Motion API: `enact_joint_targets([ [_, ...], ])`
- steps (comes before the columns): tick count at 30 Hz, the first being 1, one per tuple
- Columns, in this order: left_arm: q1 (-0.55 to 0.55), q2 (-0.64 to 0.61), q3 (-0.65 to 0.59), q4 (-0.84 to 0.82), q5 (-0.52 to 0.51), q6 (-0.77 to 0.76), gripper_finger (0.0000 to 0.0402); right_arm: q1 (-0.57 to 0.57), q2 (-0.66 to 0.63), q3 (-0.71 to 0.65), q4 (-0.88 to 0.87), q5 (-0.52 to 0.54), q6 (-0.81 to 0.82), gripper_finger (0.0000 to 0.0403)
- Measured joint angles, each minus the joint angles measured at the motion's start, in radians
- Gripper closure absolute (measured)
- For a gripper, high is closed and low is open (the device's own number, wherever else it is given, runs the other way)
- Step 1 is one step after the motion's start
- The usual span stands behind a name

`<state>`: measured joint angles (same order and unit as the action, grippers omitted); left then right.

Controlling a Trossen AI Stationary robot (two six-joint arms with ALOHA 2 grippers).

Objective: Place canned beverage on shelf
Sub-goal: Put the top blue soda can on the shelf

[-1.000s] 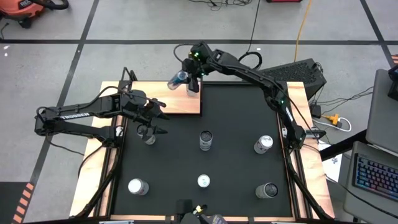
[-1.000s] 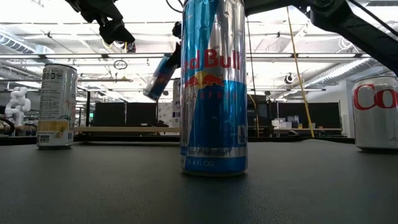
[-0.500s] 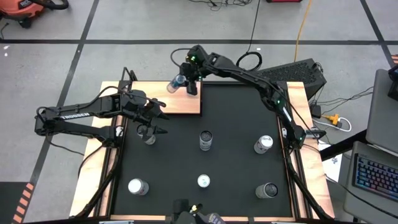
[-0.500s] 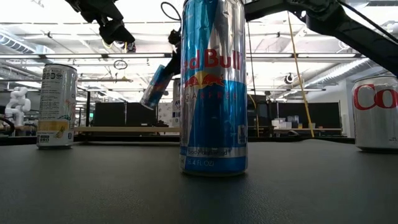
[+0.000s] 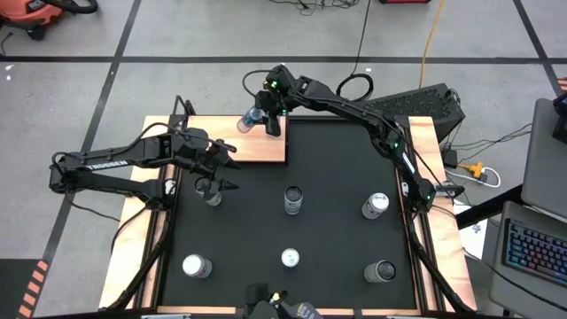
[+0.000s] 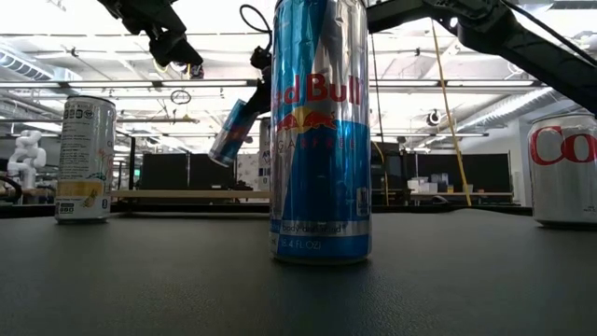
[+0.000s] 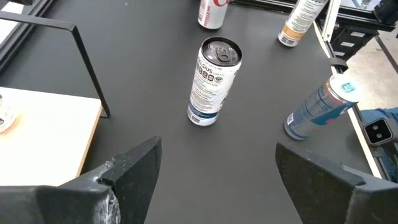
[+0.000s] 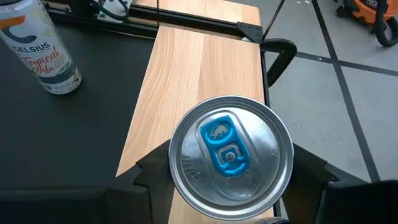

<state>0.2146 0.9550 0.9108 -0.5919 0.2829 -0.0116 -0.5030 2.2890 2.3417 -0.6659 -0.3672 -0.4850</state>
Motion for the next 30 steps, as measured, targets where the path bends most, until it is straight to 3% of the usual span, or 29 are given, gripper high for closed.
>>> enact_joint_targets([
  [20,0.0,0.0,0.0,0.0,-0.013,0.075,0.0081,0.004,-0.001,0.0,-0.069,-0.003,-0.002,0.0182],
  [30,0.035,0.0,0.0,0.01,-0.39,0.155,0.0081,0.037,-0.001,0.0,-0.073,-0.008,-0.012,0.0182],
])
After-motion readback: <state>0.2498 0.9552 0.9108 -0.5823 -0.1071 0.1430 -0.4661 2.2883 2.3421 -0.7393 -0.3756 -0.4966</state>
